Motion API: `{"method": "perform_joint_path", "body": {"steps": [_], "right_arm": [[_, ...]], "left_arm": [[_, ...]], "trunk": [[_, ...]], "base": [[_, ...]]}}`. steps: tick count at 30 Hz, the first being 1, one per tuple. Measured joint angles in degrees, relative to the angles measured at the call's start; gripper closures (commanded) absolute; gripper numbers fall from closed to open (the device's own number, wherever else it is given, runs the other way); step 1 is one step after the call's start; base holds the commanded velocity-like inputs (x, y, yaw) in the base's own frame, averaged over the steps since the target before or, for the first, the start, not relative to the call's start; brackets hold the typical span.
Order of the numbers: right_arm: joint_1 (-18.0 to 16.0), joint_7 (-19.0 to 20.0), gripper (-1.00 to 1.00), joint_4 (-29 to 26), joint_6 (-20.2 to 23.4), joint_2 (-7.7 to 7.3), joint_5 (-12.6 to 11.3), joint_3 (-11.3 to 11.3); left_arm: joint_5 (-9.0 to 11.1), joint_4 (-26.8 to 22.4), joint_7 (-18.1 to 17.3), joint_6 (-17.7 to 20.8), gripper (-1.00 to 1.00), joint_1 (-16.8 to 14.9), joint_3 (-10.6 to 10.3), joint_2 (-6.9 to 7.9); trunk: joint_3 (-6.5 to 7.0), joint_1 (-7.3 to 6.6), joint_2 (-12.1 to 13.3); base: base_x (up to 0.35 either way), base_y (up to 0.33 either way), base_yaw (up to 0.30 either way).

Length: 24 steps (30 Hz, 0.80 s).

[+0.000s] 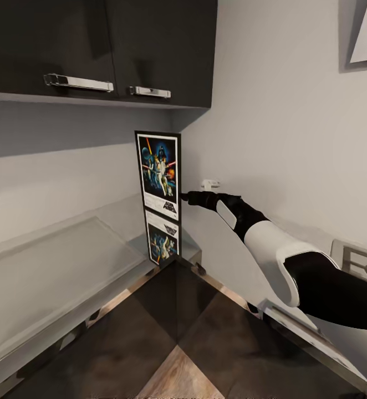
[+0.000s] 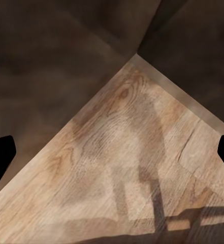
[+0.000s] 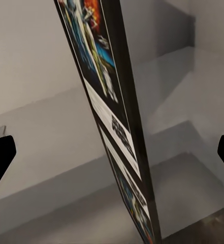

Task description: Pick up the poster from the kitchen countertop and hang it on one of the wall nails in the kitchen.

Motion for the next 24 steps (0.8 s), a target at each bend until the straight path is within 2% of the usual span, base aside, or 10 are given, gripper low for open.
{"method": "perform_joint_path", "body": {"steps": [9,13,24], "right_arm": [[0.0,0.0,-1.0,0.0,-0.1,-0.02,0.0,0.0],[0.1,1.8,-1.0,0.9,-2.6,-0.03,0.1,0.0],[0.2,2.7,-1.0,2.8,-3.8,-0.03,0.1,0.0]], "left_arm": [[0.0,0.2,0.0,0.0,-1.0,0.0,0.0,0.0],[0.0,0.2,0.0,0.0,-1.0,0.0,0.0,0.0],[0.0,0.2,0.0,0.0,-1.0,0.0,0.0,0.0]], "trunk": [[-0.83,0.0,0.0],[-1.2,0.0,0.0],[-2.19,0.0,0.0]], "base": [[0.0,0.0,0.0],[0.0,0.0,0.0],[0.005,0.0,0.0]]}}
